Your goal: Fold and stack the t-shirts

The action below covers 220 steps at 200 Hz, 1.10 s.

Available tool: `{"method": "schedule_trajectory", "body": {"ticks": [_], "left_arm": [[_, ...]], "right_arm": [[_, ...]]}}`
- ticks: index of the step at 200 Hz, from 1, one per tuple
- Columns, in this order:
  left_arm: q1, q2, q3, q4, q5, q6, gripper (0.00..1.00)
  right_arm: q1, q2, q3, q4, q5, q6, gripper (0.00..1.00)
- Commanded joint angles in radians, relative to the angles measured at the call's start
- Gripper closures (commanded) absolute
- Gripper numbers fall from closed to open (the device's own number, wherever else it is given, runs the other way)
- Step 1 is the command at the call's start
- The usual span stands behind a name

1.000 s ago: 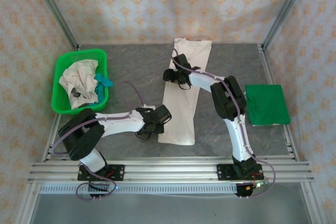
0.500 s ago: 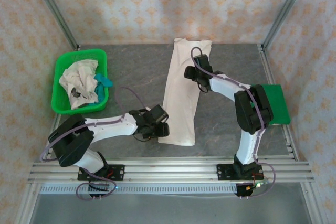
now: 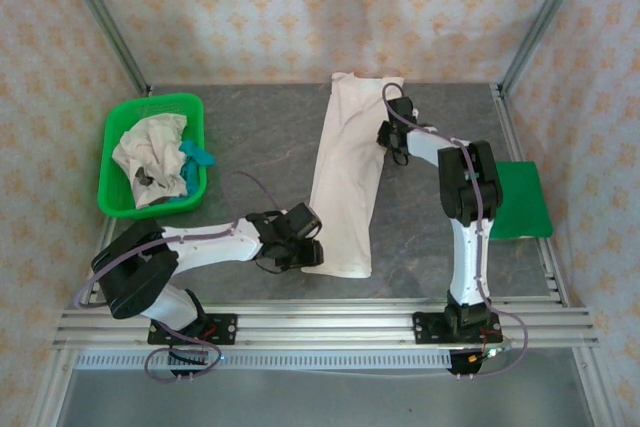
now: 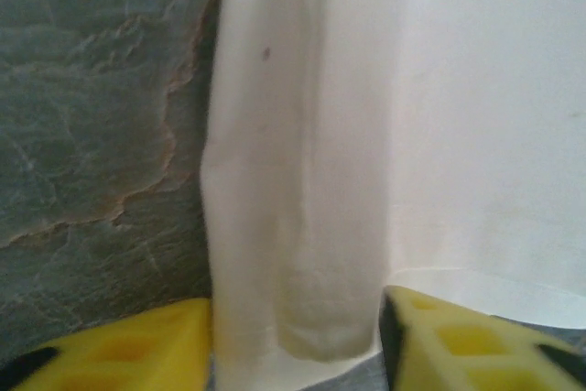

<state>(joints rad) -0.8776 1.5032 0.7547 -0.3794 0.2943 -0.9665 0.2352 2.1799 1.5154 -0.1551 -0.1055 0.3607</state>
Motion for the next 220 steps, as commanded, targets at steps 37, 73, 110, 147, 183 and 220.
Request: {"method": "schedule_trajectory", "body": {"ticks": [37,73,110,147,183,220], "left_arm": [[-0.01,0.021,-0.028,-0.006,0.012,-0.005,0.92],[-0.011,-0.025,-0.057,-0.043,-0.004,-0.014,1.0],[-0.012,-0.078,-0.107,-0.061,-0.013,-0.032,1.0],[-0.011,-0.147,-0.166,-0.081,-0.029,-0.063,1.0],[-0.009,-0.18,-0.183,-0.092,-0.056,-0.068,1.0],[-0.009,-0.185,-0.183,-0.101,-0.082,-0.064,1.0]], "right_arm": [[0.0,0.108,0.159,-0.125,-0.05,-0.041,0.89],[0.003,0.172,0.251,-0.182,-0.12,-0.05,0.96],[0.035,0.237,0.367,-0.273,-0.148,-0.078,0.99],[0.077,0.246,0.402,-0.268,-0.151,-0.075,0.98],[0.099,0.313,0.513,-0.311,-0.158,-0.074,0.95],[0.099,0.307,0.554,-0.361,-0.057,-0.088,0.71]]}}
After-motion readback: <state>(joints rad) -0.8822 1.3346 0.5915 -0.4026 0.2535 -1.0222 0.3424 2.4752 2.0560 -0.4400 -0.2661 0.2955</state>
